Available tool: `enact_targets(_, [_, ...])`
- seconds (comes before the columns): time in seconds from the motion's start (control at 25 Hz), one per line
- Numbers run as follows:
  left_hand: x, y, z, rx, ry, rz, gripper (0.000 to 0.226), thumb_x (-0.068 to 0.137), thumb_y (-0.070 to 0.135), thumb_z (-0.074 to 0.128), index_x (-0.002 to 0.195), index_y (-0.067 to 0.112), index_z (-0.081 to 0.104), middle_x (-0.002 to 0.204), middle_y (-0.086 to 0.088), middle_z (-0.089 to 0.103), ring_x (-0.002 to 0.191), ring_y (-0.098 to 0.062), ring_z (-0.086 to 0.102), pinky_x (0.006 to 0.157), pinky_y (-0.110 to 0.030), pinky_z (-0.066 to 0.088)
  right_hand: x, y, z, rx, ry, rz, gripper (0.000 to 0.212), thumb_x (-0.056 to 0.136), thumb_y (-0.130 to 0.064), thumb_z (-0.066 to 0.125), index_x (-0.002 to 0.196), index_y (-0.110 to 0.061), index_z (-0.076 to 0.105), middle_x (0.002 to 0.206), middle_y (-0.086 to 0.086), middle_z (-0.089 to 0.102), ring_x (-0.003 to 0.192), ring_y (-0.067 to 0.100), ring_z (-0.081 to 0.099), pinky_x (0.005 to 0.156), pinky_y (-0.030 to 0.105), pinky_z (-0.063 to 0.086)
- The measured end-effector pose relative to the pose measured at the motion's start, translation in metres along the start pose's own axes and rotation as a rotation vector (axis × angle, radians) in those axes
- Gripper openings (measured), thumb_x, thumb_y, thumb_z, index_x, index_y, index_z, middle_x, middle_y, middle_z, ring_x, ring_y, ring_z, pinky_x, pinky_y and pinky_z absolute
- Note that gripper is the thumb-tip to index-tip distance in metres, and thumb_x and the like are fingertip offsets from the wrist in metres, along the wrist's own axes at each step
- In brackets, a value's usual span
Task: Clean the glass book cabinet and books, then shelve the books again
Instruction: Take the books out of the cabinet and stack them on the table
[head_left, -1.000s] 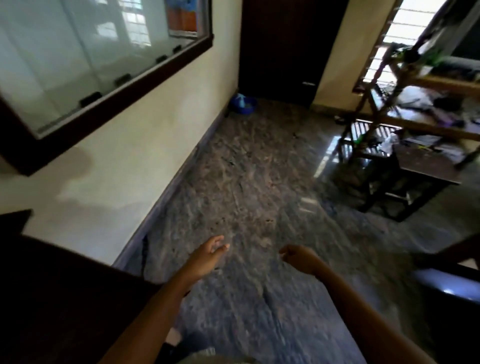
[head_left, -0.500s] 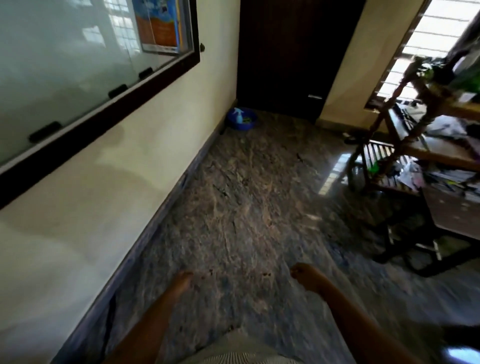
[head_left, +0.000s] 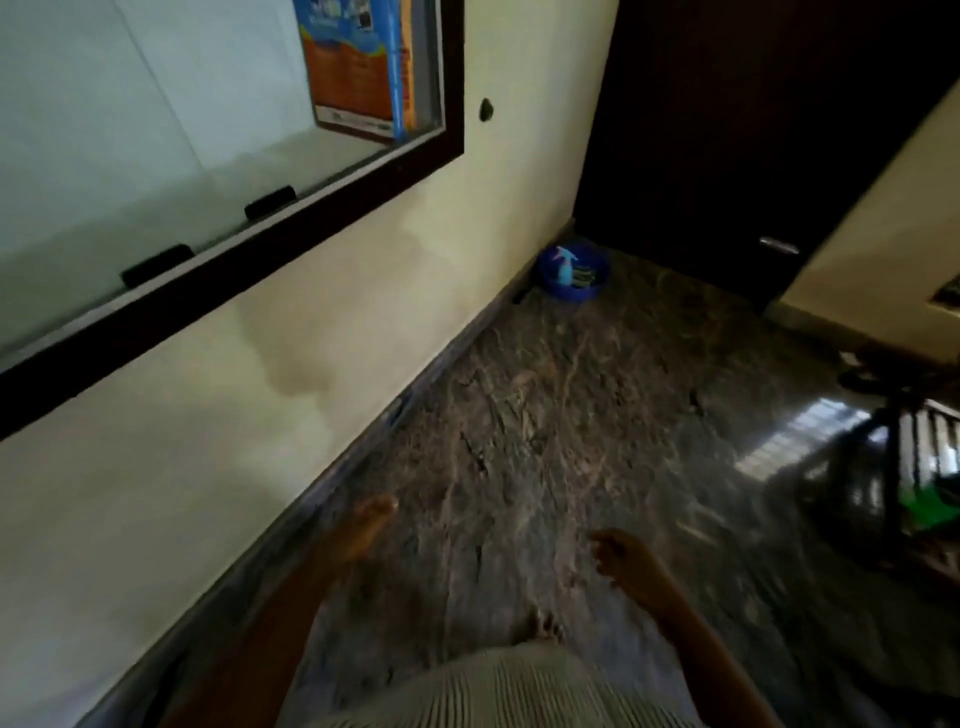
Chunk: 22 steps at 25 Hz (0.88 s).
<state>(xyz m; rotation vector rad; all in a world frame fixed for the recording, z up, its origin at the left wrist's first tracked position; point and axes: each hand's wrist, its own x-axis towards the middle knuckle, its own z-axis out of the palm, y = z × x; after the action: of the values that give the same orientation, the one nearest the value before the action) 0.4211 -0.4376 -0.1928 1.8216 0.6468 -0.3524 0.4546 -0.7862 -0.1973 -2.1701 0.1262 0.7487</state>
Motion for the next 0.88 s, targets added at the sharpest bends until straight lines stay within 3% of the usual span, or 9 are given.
enact_targets(0.12, [0.035, 0.123, 0.005, 0.009, 0.105, 0.189, 0.040, 0.093, 0.011, 0.054, 0.131, 0.000, 0.048, 0.133, -0.009, 0.048, 0.125, -0.020, 0.045, 0.106, -0.030, 0.032, 0.096, -0.105, -0.067, 0.013, -0.072, -0.180, 0.019, 0.095, 0.000, 0.046, 0.103, -0.009, 0.060, 0.092, 0.016, 0.061, 0.067, 0.012, 0.056, 0.058, 0.019, 0.040])
enact_targets(0.24, [0.069, 0.208, -0.011, 0.048, 0.251, 0.335, 0.038, 0.096, 0.024, 0.050, 0.133, 0.019, 0.046, 0.125, 0.010, 0.045, 0.116, -0.010, 0.045, 0.094, -0.023, 0.036, 0.172, -0.225, -0.111, -0.103, -0.092, -0.467, 0.025, 0.097, -0.013, 0.046, 0.119, -0.010, 0.057, 0.111, 0.004, 0.055, 0.100, 0.017, 0.051, 0.083, 0.020, 0.040])
enact_targets(0.32, [0.090, 0.256, -0.036, 0.046, 0.372, 0.400, 0.039, 0.094, 0.030, 0.051, 0.133, 0.028, 0.045, 0.126, 0.016, 0.043, 0.118, -0.006, 0.043, 0.093, -0.022, 0.035, 0.206, -0.307, -0.135, -0.164, -0.098, -0.611, 0.025, 0.097, -0.021, 0.046, 0.120, -0.021, 0.057, 0.110, -0.008, 0.053, 0.103, 0.009, 0.052, 0.088, 0.010, 0.038])
enact_targets(0.36, [0.106, 0.280, -0.051, 0.031, 0.439, 0.451, 0.038, 0.093, 0.030, 0.053, 0.131, 0.030, 0.046, 0.126, 0.017, 0.044, 0.117, -0.005, 0.044, 0.093, -0.022, 0.035, 0.222, -0.347, -0.146, -0.130, -0.111, -0.702, 0.022, 0.096, -0.023, 0.048, 0.114, -0.028, 0.059, 0.107, -0.008, 0.058, 0.100, 0.010, 0.057, 0.088, 0.013, 0.044])
enact_targets(0.44, [0.135, 0.327, -0.082, -0.064, 0.561, 0.607, 0.032, 0.090, 0.032, 0.059, 0.120, 0.035, 0.051, 0.123, 0.016, 0.052, 0.113, -0.004, 0.050, 0.095, -0.025, 0.039, 0.247, -0.422, -0.164, -0.024, -0.076, -0.846, 0.021, 0.093, -0.024, 0.053, 0.098, -0.043, 0.059, 0.099, -0.003, 0.066, 0.094, 0.020, 0.065, 0.089, 0.038, 0.051])
enact_targets(0.48, [0.147, 0.352, -0.097, -0.106, 0.600, 0.682, 0.030, 0.088, 0.031, 0.062, 0.115, 0.036, 0.053, 0.120, 0.016, 0.055, 0.110, -0.003, 0.053, 0.096, -0.025, 0.041, 0.256, -0.455, -0.174, 0.029, -0.050, -0.894, 0.024, 0.092, -0.022, 0.055, 0.094, -0.046, 0.058, 0.096, -0.004, 0.067, 0.092, 0.021, 0.065, 0.087, 0.042, 0.051])
enact_targets(0.64, [0.184, 0.449, -0.133, -0.098, 0.671, 0.925, 0.031, 0.091, 0.021, 0.058, 0.121, 0.029, 0.055, 0.122, 0.015, 0.058, 0.112, 0.007, 0.052, 0.090, -0.009, 0.041, 0.276, -0.553, -0.211, 0.199, -0.019, -1.116, 0.030, 0.091, -0.014, 0.056, 0.096, -0.043, 0.059, 0.099, -0.019, 0.064, 0.089, -0.005, 0.061, 0.081, 0.015, 0.048])
enact_targets(0.8, [0.211, 0.535, -0.160, -0.022, 0.659, 1.114, 0.035, 0.084, 0.029, 0.054, 0.118, 0.036, 0.051, 0.120, 0.028, 0.057, 0.116, 0.010, 0.049, 0.092, -0.012, 0.043, 0.298, -0.631, -0.241, 0.336, -0.049, -1.261, 0.026, 0.092, -0.012, 0.053, 0.105, -0.033, 0.061, 0.105, -0.010, 0.066, 0.097, 0.004, 0.062, 0.081, 0.019, 0.051])
enact_targets(0.88, [0.214, 0.573, -0.180, 0.046, 0.754, 1.190, 0.038, 0.084, 0.037, 0.055, 0.122, 0.039, 0.050, 0.124, 0.023, 0.056, 0.119, 0.007, 0.047, 0.096, -0.017, 0.044, 0.302, -0.675, -0.254, 0.403, -0.078, -1.370, 0.026, 0.092, -0.009, 0.051, 0.105, -0.030, 0.060, 0.105, -0.005, 0.065, 0.095, 0.007, 0.062, 0.075, 0.014, 0.051])
